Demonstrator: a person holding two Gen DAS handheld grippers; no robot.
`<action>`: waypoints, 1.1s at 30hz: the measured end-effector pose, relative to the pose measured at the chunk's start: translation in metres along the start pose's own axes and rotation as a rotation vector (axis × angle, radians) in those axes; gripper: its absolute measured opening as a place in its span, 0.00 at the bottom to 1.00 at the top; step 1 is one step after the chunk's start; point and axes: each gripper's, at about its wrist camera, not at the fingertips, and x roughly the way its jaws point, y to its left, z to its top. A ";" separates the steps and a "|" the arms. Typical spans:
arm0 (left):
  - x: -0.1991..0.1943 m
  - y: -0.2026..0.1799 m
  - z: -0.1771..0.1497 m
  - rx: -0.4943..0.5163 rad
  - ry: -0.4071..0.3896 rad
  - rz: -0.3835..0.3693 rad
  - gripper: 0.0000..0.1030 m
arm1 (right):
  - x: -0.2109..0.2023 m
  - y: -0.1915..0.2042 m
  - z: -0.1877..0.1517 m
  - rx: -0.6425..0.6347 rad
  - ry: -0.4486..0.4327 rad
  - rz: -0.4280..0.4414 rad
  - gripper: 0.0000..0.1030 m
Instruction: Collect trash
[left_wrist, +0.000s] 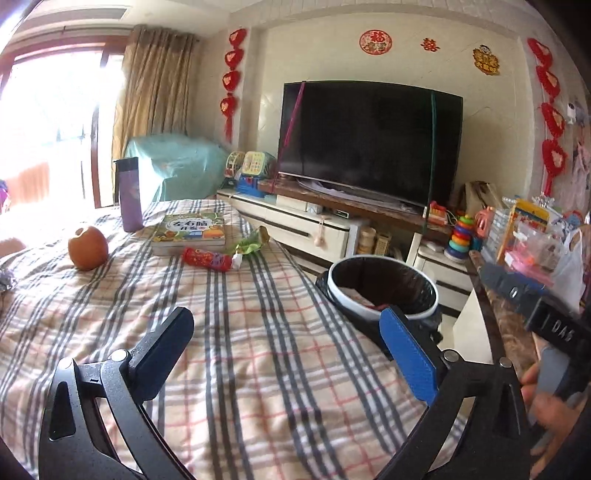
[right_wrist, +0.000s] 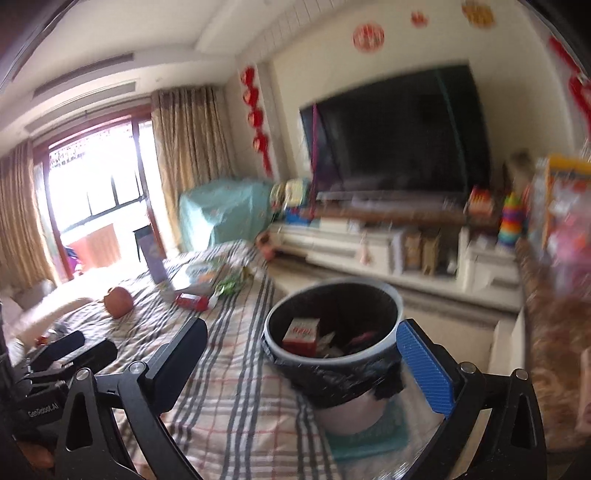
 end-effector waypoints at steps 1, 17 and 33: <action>-0.001 0.000 -0.004 0.001 0.010 0.004 1.00 | -0.002 -0.001 -0.003 0.000 -0.006 -0.008 1.00; -0.036 0.008 -0.028 0.012 -0.096 0.155 1.00 | -0.020 0.004 -0.025 -0.030 -0.048 -0.055 1.00; -0.042 0.013 -0.032 0.011 -0.094 0.163 1.00 | -0.023 0.014 -0.028 -0.052 -0.051 -0.054 1.00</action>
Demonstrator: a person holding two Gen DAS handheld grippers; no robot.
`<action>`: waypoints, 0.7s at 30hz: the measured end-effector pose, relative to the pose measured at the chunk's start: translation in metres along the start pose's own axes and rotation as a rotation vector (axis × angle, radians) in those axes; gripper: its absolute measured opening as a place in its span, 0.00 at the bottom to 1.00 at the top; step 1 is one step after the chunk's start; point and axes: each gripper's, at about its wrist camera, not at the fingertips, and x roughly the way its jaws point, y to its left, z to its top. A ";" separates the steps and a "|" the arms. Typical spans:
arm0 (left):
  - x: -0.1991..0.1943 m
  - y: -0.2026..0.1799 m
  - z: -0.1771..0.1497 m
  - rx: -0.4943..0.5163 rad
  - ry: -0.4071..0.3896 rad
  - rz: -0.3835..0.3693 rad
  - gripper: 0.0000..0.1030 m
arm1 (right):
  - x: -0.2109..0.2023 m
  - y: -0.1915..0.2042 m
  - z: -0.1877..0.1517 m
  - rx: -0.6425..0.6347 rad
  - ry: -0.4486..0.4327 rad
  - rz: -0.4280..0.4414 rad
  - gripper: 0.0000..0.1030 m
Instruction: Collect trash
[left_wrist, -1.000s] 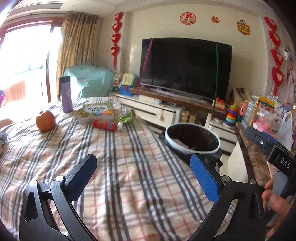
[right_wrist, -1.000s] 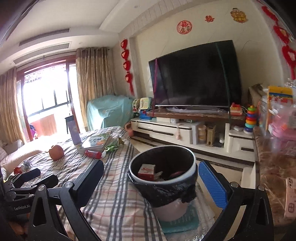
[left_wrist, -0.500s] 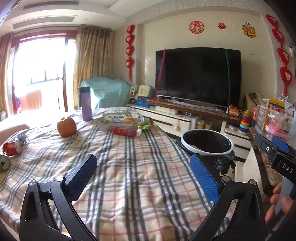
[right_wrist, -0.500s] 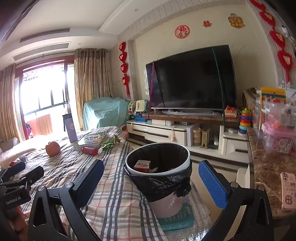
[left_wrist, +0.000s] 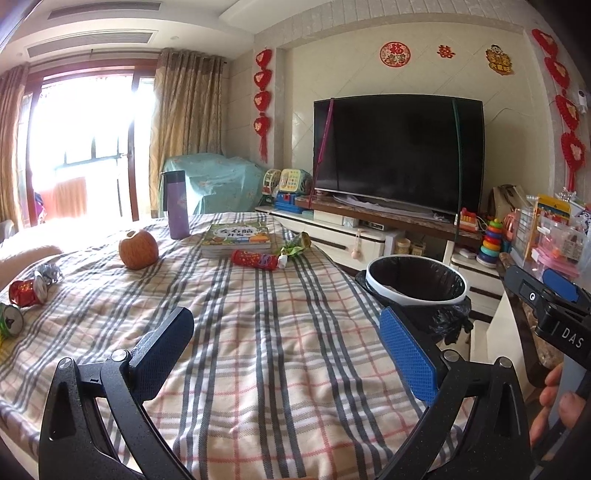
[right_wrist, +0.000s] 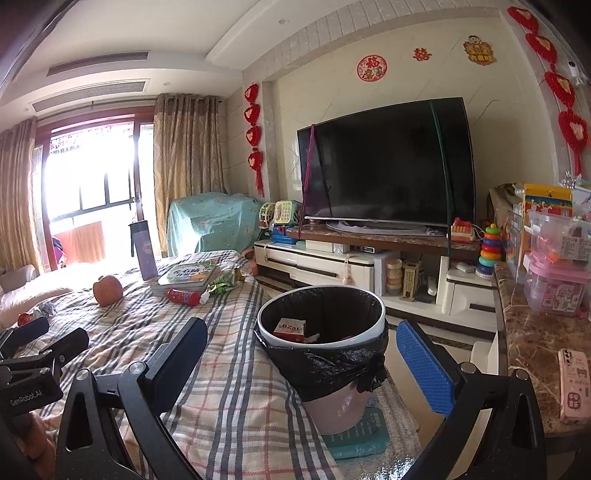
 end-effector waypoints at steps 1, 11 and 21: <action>0.000 0.000 0.000 0.002 0.001 -0.001 1.00 | 0.000 0.000 0.000 0.001 0.001 0.002 1.00; -0.003 0.000 0.000 0.005 -0.002 -0.002 1.00 | 0.000 -0.001 -0.001 0.001 0.008 0.007 1.00; -0.004 -0.002 0.000 0.014 -0.004 0.002 1.00 | 0.001 -0.003 -0.002 0.009 0.016 0.012 1.00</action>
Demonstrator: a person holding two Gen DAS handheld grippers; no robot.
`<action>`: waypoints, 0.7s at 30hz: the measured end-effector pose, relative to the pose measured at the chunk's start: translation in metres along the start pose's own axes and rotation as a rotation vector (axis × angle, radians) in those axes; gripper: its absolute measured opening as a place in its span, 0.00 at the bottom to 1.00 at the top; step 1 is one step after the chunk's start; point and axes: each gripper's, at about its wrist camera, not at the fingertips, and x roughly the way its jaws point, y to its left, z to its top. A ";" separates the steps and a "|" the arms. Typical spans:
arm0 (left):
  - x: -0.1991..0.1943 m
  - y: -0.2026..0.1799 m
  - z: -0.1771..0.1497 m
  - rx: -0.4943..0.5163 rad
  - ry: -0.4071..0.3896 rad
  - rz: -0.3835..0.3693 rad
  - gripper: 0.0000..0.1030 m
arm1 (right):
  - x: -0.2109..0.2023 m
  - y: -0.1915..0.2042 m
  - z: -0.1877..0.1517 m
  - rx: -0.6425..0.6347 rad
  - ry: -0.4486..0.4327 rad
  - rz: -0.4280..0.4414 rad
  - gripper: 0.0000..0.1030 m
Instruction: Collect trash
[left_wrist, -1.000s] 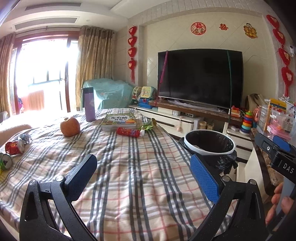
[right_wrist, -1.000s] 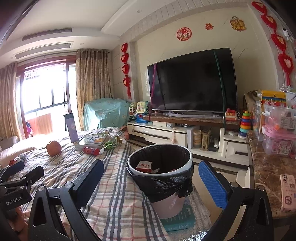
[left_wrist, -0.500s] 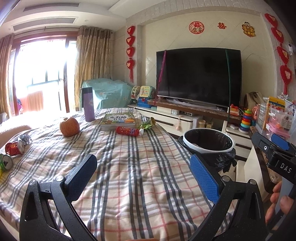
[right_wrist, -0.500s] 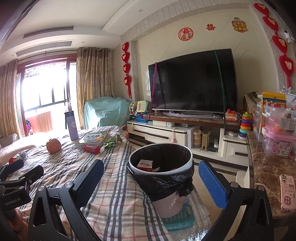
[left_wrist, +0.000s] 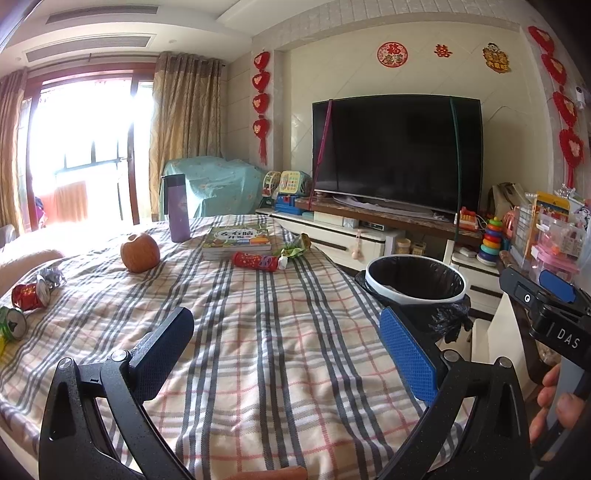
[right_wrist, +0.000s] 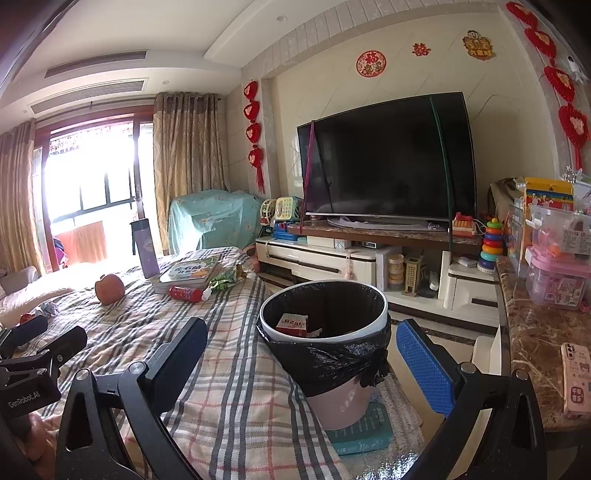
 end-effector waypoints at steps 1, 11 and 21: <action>0.000 0.000 0.000 0.001 0.000 0.000 1.00 | 0.000 0.000 0.000 0.001 0.000 0.001 1.00; -0.001 -0.002 -0.001 0.001 0.002 0.001 1.00 | -0.002 0.000 0.001 0.002 0.004 0.009 1.00; -0.001 -0.002 -0.001 -0.001 0.006 -0.002 1.00 | -0.004 0.004 0.001 -0.001 0.000 0.014 1.00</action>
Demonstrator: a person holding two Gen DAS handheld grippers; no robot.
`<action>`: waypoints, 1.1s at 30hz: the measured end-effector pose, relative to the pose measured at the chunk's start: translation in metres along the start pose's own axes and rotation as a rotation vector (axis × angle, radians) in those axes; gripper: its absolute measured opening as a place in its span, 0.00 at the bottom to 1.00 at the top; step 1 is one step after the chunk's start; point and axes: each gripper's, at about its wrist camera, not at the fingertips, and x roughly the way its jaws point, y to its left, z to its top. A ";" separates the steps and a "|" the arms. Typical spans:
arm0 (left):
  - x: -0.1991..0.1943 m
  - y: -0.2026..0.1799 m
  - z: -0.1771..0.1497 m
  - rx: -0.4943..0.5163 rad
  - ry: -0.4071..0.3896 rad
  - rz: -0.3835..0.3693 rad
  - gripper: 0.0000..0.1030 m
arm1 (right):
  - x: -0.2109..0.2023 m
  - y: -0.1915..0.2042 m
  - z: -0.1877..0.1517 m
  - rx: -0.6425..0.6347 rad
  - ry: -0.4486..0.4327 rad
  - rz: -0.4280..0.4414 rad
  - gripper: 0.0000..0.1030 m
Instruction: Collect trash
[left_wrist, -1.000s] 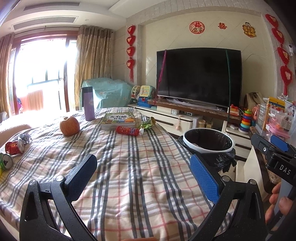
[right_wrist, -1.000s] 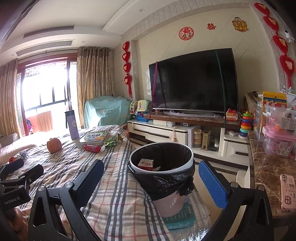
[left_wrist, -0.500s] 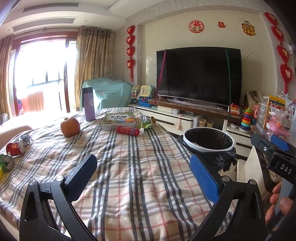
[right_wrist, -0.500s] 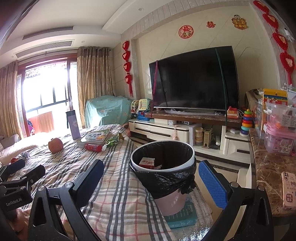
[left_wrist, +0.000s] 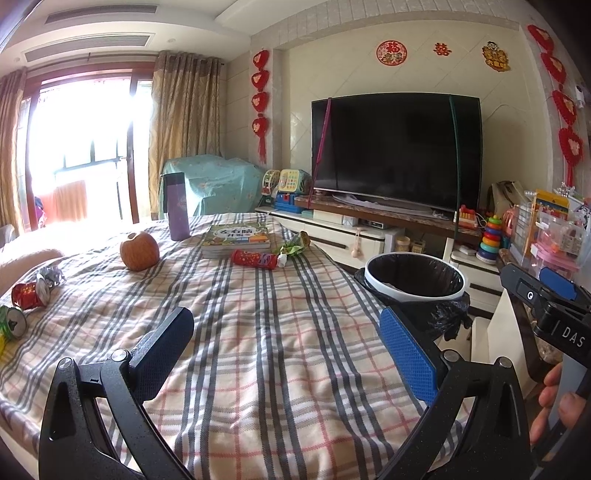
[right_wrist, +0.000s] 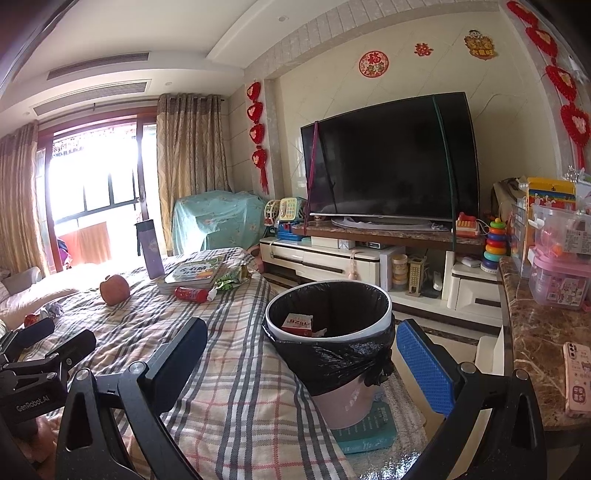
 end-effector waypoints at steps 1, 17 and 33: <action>0.000 0.000 0.000 0.000 0.000 -0.001 1.00 | 0.000 0.000 0.000 0.000 0.000 0.001 1.00; 0.001 0.002 -0.002 -0.004 0.013 -0.005 1.00 | -0.002 0.005 -0.003 -0.003 -0.004 0.009 1.00; 0.000 0.001 -0.003 -0.003 0.013 -0.005 1.00 | -0.003 0.006 -0.002 -0.002 -0.006 0.014 1.00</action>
